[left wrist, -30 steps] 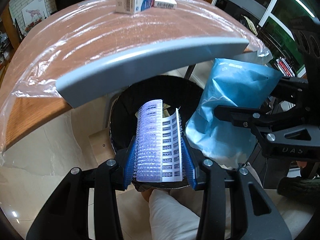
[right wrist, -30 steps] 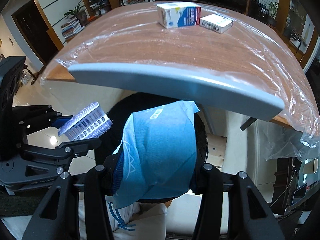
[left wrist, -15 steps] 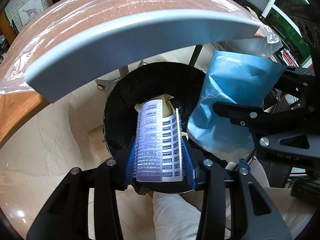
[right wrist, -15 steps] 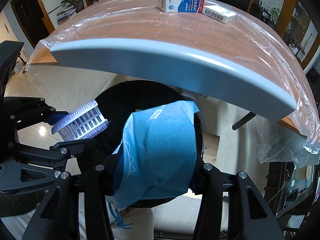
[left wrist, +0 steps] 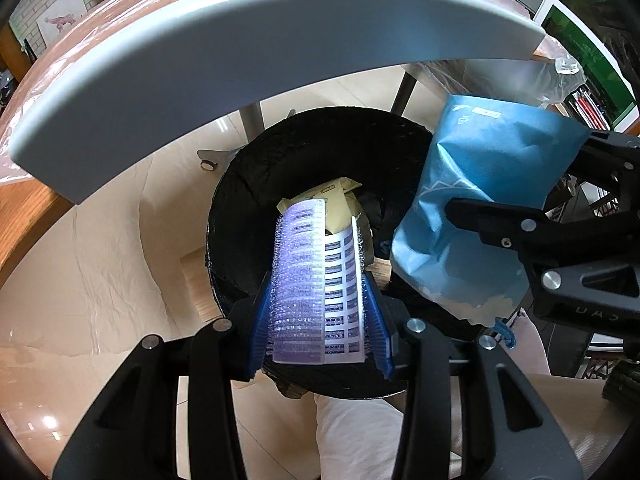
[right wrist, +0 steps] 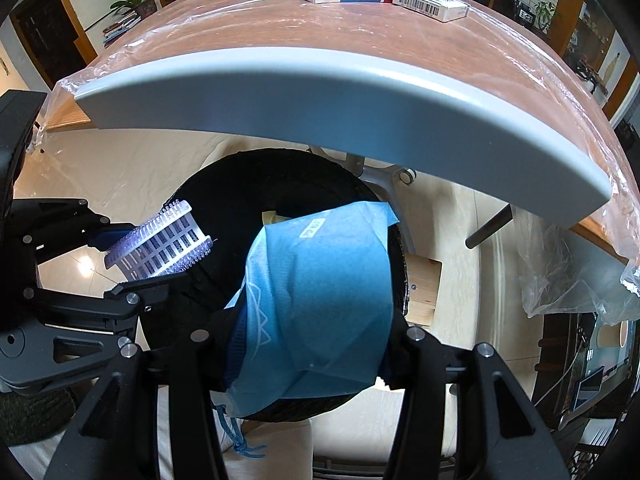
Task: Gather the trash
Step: 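Lower both tools into the bin and open them to release roller and bag, then move both open tools back toward the two white boxes on the table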
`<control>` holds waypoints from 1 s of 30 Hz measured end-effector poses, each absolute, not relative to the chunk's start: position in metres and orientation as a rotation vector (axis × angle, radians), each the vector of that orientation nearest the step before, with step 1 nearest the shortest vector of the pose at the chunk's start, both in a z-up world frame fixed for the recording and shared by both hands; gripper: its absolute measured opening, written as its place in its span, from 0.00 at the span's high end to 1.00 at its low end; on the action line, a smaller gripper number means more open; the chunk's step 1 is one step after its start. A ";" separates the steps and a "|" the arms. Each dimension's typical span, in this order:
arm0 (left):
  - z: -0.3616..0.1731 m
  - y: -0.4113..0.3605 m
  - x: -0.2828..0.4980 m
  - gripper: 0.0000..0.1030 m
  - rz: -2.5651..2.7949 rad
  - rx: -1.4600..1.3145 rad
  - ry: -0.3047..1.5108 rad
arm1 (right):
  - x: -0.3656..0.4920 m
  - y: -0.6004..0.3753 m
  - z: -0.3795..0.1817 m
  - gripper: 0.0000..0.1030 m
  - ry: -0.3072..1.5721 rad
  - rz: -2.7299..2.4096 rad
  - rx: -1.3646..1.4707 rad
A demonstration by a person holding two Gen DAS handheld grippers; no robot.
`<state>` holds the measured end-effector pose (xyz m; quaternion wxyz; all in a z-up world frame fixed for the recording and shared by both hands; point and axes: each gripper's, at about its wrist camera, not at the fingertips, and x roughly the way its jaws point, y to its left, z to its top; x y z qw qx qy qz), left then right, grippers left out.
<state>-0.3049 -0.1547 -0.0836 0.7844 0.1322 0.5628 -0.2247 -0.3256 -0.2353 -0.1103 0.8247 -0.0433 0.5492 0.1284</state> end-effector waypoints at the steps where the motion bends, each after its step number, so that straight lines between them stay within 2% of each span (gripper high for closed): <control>1: -0.084 -0.156 -0.305 0.58 -0.485 0.286 1.215 | -0.326 -0.234 -0.110 0.52 1.169 0.272 -0.091; 5: -0.080 -0.154 -0.303 0.55 -0.478 0.293 1.198 | -0.324 -0.241 -0.112 0.49 1.167 0.253 -0.074; 7: -0.078 -0.155 -0.306 0.32 -0.462 0.303 1.191 | -0.324 -0.246 -0.113 0.42 1.168 0.251 -0.052; 8: -0.076 -0.153 -0.308 0.30 -0.462 0.301 1.183 | -0.325 -0.248 -0.112 0.39 1.166 0.247 -0.040; 10: -0.073 -0.151 -0.310 0.30 -0.464 0.290 1.173 | -0.326 -0.251 -0.112 0.32 1.162 0.242 -0.029; 19: -0.064 -0.135 -0.315 0.26 -0.459 0.241 1.169 | -0.338 -0.268 -0.103 0.31 1.161 0.240 0.034; 24: -0.025 -0.120 -0.327 0.26 -0.507 0.177 1.100 | -0.358 -0.287 -0.053 0.30 1.056 0.247 0.097; 25: -0.011 -0.119 -0.329 0.24 -0.522 0.162 1.070 | -0.361 -0.291 -0.036 0.27 1.008 0.236 0.092; 26: 0.007 -0.116 -0.331 0.20 -0.540 0.146 1.020 | -0.362 -0.294 -0.019 0.15 0.949 0.213 0.080; 27: 0.023 -0.115 -0.330 0.11 -0.549 0.135 0.970 | -0.362 -0.297 -0.007 0.04 0.900 0.192 0.071; 28: 0.034 -0.114 -0.329 0.04 -0.552 0.128 0.931 | -0.360 -0.302 0.010 0.04 0.819 0.155 0.062; 30: 0.066 -0.114 -0.320 0.02 -0.542 0.123 0.817 | -0.344 -0.310 0.028 0.04 0.755 0.106 0.068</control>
